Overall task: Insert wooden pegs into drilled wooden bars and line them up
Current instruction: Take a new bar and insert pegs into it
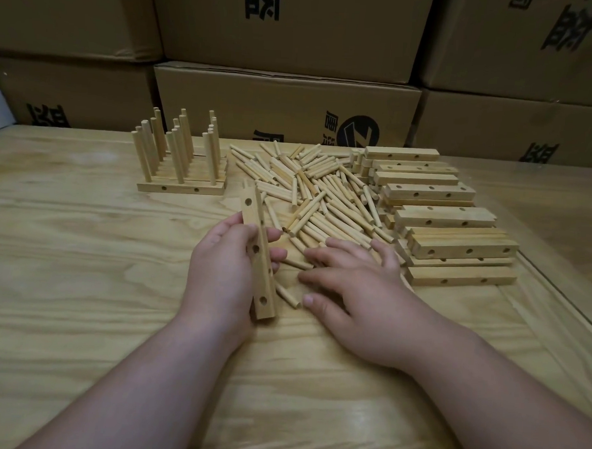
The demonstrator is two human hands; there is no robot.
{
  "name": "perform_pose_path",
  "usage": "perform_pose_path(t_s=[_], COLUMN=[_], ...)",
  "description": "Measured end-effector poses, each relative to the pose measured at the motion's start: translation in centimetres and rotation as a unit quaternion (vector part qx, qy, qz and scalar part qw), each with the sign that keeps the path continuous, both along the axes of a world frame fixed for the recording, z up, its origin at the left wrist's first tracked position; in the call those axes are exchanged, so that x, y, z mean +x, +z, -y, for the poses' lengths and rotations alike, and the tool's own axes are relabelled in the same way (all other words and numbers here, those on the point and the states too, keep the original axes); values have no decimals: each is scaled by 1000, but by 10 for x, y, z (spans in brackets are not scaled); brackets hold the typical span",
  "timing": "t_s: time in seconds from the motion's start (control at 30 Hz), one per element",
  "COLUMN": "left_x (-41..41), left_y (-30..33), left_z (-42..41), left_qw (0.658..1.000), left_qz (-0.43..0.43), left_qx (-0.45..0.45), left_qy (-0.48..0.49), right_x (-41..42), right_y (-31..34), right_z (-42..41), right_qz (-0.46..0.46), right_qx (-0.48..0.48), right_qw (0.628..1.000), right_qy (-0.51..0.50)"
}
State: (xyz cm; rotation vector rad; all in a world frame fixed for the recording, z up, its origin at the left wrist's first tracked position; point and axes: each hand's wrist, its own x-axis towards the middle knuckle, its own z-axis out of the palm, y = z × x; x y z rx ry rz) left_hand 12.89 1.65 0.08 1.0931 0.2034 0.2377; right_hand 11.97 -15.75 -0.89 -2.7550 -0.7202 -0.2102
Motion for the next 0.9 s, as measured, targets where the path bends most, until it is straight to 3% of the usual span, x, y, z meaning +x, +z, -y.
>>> perform_pose_path(t_s=[0.27, 0.5, 0.7, 0.9], left_x=[-3, -9, -9, -8], left_y=[2, 4, 4, 3], left_z=[1, 5, 4, 3], left_qw=[999, 992, 993, 997], left_qz=[5, 3, 11, 12], left_qx=[12, 68, 89, 61], left_qy=[-41, -105, -75, -40], right_x=[-5, -1, 2, 4], right_y=[3, 3, 3, 4], right_z=[-3, -3, -2, -1], right_qz=[-10, 26, 97, 72], right_qx=[8, 28, 45, 53], right_qw=[999, 999, 992, 992], right_qy=[34, -7, -63, -87])
